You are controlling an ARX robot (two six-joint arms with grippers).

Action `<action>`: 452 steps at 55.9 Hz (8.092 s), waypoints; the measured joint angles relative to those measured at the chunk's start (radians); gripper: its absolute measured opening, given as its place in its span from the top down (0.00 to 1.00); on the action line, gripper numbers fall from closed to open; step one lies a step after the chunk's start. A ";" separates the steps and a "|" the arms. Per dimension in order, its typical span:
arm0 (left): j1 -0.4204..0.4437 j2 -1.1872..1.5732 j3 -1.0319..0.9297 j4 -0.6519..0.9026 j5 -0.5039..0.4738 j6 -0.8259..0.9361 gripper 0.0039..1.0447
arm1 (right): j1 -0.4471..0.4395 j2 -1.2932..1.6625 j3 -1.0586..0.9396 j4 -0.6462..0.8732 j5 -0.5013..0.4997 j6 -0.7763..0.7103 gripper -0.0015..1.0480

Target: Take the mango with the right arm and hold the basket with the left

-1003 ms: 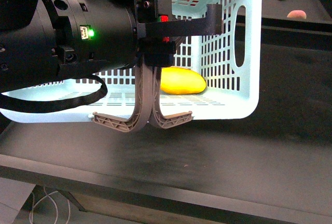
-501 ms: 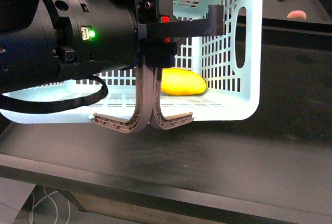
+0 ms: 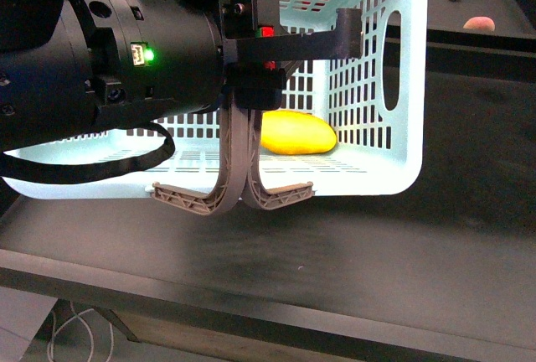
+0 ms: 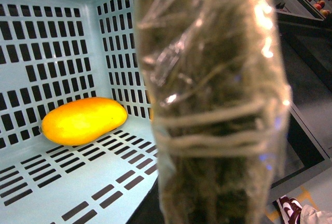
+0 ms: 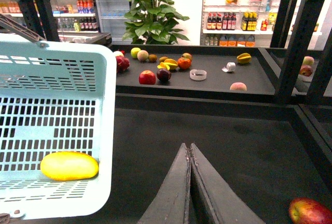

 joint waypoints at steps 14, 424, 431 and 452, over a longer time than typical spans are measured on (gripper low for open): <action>0.000 0.000 0.000 0.000 0.000 0.000 0.96 | 0.000 -0.083 0.000 -0.082 0.000 0.000 0.98; 0.476 -1.435 -0.638 -0.525 -0.175 0.256 0.98 | 0.000 -0.318 0.001 -0.322 -0.003 -0.003 0.08; 0.476 -1.479 -0.638 -0.568 -0.175 0.256 0.98 | 0.000 -0.318 0.001 -0.322 -0.003 -0.003 0.08; 0.475 -1.701 -0.638 -0.800 -0.175 0.256 0.98 | 0.000 -0.317 0.001 -0.322 -0.003 -0.003 0.08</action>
